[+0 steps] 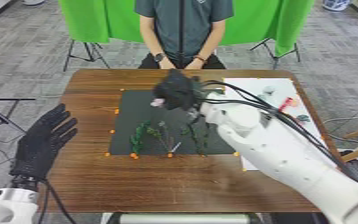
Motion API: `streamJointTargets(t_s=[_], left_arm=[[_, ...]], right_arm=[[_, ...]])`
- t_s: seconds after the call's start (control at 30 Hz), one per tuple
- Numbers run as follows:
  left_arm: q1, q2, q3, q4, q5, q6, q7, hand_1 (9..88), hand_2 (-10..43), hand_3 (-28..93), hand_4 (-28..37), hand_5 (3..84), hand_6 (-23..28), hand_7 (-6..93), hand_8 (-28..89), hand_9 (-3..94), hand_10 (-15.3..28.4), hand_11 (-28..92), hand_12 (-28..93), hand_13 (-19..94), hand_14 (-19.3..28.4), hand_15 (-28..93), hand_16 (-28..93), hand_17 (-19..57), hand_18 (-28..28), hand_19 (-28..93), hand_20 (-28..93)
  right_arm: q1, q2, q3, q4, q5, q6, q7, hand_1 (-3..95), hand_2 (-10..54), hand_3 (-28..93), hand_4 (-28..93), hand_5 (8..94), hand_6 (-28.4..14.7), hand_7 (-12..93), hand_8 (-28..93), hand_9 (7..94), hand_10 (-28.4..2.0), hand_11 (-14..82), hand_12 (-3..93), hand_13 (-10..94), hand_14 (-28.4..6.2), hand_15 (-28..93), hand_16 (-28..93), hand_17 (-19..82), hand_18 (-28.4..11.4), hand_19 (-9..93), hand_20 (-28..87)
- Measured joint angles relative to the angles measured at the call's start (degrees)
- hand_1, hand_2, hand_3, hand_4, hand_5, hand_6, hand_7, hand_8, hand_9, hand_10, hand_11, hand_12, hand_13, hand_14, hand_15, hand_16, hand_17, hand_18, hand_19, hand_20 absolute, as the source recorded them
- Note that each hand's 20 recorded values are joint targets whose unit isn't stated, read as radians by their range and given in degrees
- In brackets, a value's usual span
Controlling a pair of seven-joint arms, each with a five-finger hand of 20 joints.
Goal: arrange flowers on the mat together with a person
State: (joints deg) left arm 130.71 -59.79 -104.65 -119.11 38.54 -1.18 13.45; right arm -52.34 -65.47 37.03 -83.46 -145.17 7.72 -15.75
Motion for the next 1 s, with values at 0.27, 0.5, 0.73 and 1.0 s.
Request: streamJointTargets(t_s=[0.27, 0.5, 0.73, 1.0], left_arm=[[-2.6, 2.2, 2.22, 0.67, -0.02, 0.38, 0.44, 19.9, 1.4, 65, -28.3, 23.6, 4.0, 21.4, -7, 15.7, 12.7, 18, 22, 11, 14.4, 25, 8, -15.3, 21.9, 44, 8], [-4.0, 3.17, 3.13, 0.69, 0.01, 0.3, 0.42, 21.2, 2.6, 63, -28.2, 23.0, 4.0, 20.8, -9, 15.8, 13.3, 17, 23, 11, 15.5, 26, 11, -15.5, 23.3, 46, 8], [-4.1, 3.62, 3.29, 0.69, 0.04, 0.32, 0.58, 22.9, 1.8, 64, -28.1, 24.3, 4.2, 19.4, -9, 17.7, 14.3, 16, 22, 14, 17.4, 26, 11, -14.6, 24.2, 48, 7], [-4.4, 3.81, 3.61, 0.69, 0.11, 0.34, 0.85, 23.3, 2.0, 63, -28.2, 24.2, 4.2, 20.2, -10, 18.7, 15.0, 18, 23, 15, 18.7, 29, 12, -14.7, 24.8, 49, 7]], right_arm=[[-0.7, -11.8, -2.3, 0.9, -8.5, -2.5, -3.4, 52.0, -9.5, 80, -28, 76.0, -0.1, 40, -4, 89.4, -6.4, 15.2, 46.7, 76, -5.4, 70, 23, 33, -17.3, 80, 40], [-4.2, -14.8, -2.7, 2.7, -16.4, -4.0, -4.5, 51.8, -9.5, 78, -28, 75.6, 1.6, 41, -5, 89.3, -5.8, 14.4, 47.1, 75, -5.0, 70, 24, 33, -17.0, 80, 40], [-4.6, -14.8, -2.7, 5.2, -21.4, -4.0, -4.8, 51.4, -9.5, 76, -28, 74.4, 3.6, 42, -5, 87.7, -4.9, 13.9, 47.3, 73, -4.8, 70, 24, 31, -16.5, 78, 40], [-3.6, -15.4, -2.7, 6.2, -23.0, -5.5, -2.5, 43.5, -9.5, 77, -28, 67.5, 2.0, 42, -6, 79.9, -6.0, 20.7, 41.1, 69, -5.8, 70, 24, 29, -17.1, 76, 42]])
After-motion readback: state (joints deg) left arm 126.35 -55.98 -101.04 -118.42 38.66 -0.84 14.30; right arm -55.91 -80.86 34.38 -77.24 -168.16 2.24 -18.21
